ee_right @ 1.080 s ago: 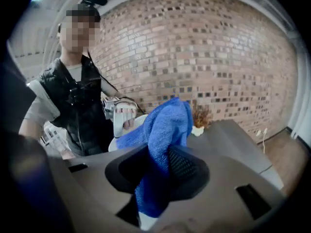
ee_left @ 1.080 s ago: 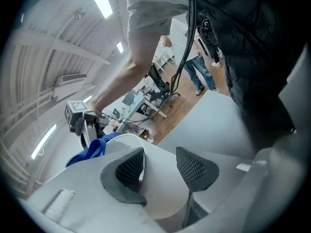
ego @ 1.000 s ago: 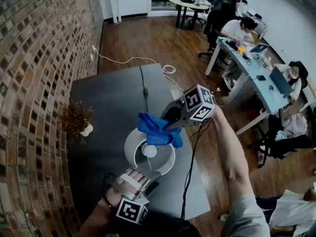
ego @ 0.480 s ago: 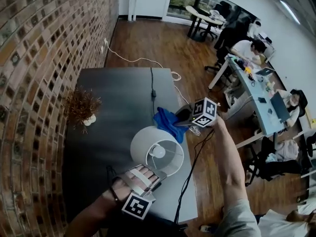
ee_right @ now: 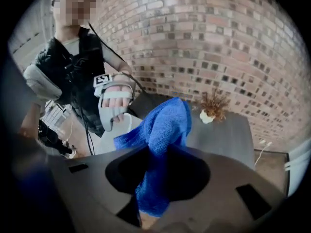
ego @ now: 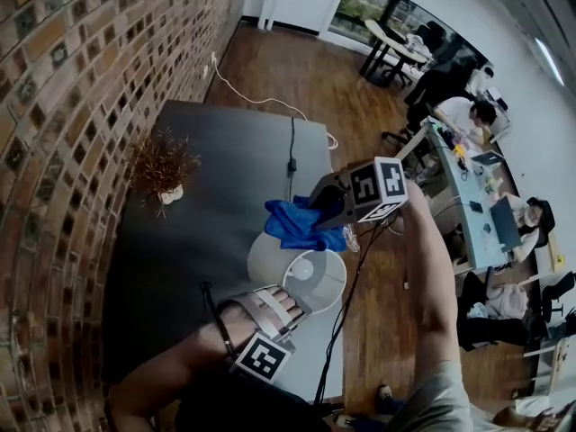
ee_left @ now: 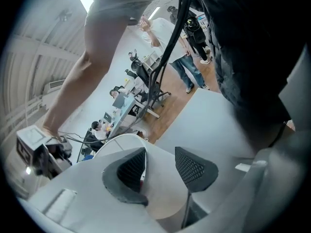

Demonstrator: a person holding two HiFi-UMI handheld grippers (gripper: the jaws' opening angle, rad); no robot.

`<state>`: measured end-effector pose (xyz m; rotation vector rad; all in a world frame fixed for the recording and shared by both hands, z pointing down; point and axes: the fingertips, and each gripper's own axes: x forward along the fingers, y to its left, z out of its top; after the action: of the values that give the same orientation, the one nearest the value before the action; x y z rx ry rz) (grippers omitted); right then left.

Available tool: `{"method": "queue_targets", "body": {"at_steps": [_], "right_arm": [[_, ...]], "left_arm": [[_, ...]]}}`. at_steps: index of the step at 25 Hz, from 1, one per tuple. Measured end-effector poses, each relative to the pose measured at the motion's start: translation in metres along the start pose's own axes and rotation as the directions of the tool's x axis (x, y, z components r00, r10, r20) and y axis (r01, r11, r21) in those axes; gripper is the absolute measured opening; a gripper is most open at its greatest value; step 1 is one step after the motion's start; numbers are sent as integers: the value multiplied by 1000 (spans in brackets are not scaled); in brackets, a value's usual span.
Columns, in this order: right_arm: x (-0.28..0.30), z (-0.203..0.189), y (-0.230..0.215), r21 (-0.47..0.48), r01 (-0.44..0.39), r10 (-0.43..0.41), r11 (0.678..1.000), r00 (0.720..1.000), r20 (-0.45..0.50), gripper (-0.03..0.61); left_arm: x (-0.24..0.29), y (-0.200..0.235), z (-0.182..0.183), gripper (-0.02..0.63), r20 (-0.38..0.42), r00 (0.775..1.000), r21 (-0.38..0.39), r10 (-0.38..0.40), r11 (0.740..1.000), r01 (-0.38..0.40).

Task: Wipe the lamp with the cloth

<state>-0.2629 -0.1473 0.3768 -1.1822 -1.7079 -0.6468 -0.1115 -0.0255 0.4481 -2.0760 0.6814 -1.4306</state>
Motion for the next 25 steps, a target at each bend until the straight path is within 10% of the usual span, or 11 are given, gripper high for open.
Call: {"method": "queue_targets", "body": {"at_steps": [9,13,18,22,25], "right_arm": [[78,-102,-79,197,193,-157,961,970,-187,107],[35,-54,-73,78,269,-261,960,961,-94,106],[2,64,-5,-200,76,-90,977,994,-63,106],[58,42,-12,-170,-47,14,984,981,-191,100],[86,6,-50,-72,21,-36,997,978,-207,98]], "left_arm": [[3,1,6,190,13,1000,3,5,1000,-5],[4,8,2,190,18,1000,-9,19,1000,-19],[6,16,-1,190,17,999,-21,31,999,-31],[5,14,-2,183,19,1000,-18,24,1000,-24],[5,12,-2,176,23,999,-22,29,999,-28]]}}
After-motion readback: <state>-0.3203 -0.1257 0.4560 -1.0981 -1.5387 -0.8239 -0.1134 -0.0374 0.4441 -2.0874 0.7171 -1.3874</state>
